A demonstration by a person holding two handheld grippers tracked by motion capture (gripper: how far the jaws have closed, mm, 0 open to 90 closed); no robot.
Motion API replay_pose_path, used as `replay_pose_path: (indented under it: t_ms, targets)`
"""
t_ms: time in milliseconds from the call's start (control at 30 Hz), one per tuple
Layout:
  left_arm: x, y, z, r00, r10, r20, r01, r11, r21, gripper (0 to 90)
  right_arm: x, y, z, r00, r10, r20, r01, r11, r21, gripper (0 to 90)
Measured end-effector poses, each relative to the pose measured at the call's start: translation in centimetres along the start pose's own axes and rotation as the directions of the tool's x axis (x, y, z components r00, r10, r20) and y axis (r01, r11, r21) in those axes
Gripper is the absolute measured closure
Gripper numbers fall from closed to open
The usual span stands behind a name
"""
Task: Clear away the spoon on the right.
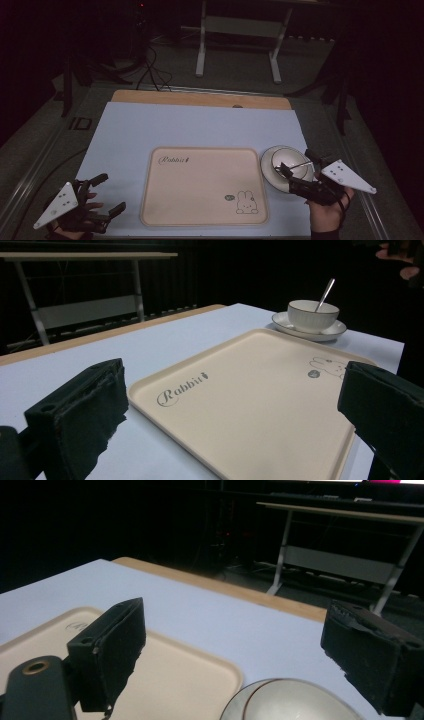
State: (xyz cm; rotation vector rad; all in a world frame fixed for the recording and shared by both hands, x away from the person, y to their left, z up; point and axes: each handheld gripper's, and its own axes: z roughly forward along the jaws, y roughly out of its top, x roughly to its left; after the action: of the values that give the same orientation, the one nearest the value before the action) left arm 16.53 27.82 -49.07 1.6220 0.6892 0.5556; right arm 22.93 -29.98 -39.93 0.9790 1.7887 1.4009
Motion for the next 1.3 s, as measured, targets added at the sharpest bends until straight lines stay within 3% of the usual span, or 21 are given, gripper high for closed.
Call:
replay_pose_path:
  t_ms: [500,900,1100,1300]
  targets:
    - [0.0,0.0,0.1,0.9999,-0.008,0.013,0.008,1.0,0.004,0.0,-2.9,1.8,1.2,0.9967,-0.011,0.08,0.011,1.0,0.001,9.6]
    - [-0.1,-0.1,-0.1,0.9998,-0.009,0.016,0.009,0.9999,0.006,0.0,-5.7,1.7,1.5,0.9905,0.021,0.136,-0.027,0.999,0.045,9.8]
    - [0.0,-0.1,0.0,0.9998,-0.011,0.017,0.011,0.9999,0.007,0.0,-7.4,1.0,1.3,0.983,0.051,0.176,-0.064,0.996,0.068,10.1]
    - [-0.1,-0.1,0.1,0.9997,-0.01,0.022,0.01,0.9999,0.008,0.0,-9.2,0.1,0.8,0.9693,0.072,0.235,-0.094,0.992,0.081,12.9]
